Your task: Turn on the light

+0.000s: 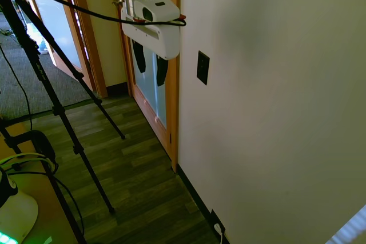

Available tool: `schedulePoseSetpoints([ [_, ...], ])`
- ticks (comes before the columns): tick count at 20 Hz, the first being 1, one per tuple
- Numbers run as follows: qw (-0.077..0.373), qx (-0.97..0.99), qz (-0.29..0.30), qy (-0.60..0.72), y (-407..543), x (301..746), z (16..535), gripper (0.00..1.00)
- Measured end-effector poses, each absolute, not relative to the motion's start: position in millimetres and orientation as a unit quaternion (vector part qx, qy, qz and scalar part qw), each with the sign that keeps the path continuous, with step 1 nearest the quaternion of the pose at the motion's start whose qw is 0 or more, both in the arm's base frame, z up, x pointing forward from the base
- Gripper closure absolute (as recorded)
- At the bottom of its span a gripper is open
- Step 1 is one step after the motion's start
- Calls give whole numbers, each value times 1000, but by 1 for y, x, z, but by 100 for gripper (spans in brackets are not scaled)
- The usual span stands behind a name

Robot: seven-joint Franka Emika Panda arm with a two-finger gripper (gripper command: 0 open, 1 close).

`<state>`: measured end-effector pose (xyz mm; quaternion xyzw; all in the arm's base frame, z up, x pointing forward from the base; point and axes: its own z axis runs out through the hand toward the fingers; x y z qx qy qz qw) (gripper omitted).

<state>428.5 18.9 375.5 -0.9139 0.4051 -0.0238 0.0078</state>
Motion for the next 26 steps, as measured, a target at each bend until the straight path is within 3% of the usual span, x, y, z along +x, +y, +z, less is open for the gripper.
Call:
schedulePoseSetpoints([
  [4, 9, -914, -28, 404, 21, 430, 375, 0],
  [11, 22, -903, -87, 421, 77, 446, 370, 0],
  [16, 45, -878, -131, 459, 92, 487, 359, 0],
  [22, 45, -854, -143, 498, 84, 560, 343, 0],
  [26, 54, -853, -152, 496, 85, 567, 339, 0],
])
